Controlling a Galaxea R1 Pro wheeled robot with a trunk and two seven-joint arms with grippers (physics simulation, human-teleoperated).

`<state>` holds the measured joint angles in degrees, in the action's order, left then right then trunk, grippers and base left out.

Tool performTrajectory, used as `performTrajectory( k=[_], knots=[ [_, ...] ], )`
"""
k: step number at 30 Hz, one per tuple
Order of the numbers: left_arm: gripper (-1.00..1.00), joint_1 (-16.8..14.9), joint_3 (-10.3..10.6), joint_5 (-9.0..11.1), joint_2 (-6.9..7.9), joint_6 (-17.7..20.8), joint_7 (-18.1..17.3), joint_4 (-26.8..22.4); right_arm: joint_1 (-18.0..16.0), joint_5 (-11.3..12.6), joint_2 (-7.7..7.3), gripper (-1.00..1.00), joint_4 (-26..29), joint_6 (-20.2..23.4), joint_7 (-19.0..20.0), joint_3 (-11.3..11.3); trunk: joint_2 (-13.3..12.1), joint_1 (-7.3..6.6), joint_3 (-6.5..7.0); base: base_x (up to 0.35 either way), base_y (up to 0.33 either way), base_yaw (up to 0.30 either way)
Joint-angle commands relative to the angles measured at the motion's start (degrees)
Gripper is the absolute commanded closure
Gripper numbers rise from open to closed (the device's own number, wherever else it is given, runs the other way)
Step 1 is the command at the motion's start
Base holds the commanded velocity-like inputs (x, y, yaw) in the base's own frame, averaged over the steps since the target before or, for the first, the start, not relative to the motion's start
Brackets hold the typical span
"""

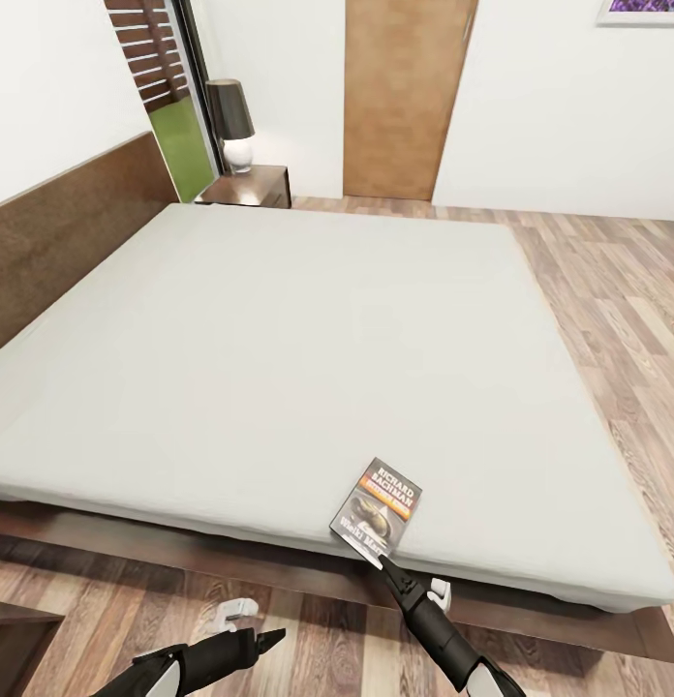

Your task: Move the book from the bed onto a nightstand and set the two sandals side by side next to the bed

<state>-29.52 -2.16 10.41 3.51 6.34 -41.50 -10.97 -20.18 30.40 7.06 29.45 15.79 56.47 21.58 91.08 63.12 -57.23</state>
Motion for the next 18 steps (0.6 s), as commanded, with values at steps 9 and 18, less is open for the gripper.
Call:
performTrajectory(
  k=[9,18],
  knots=[
    [-1.00,-0.01,-0.21,0.31,0.00,0.60,-0.16,-0.02,-0.03,0.10,0.06,-1.00,0.01,0.56,0.20,0.31,0.02,0.00,-0.03,0.000,0.061,0.000],
    [-1.00,-0.01,-0.21,0.31,0.01,0.55,-0.08,-0.02,-0.03,0.10,0.06,-1.00,0.04,0.56,0.19,0.31,0.02,0.00,-0.03,0.000,0.008,0.000]
  ],
)
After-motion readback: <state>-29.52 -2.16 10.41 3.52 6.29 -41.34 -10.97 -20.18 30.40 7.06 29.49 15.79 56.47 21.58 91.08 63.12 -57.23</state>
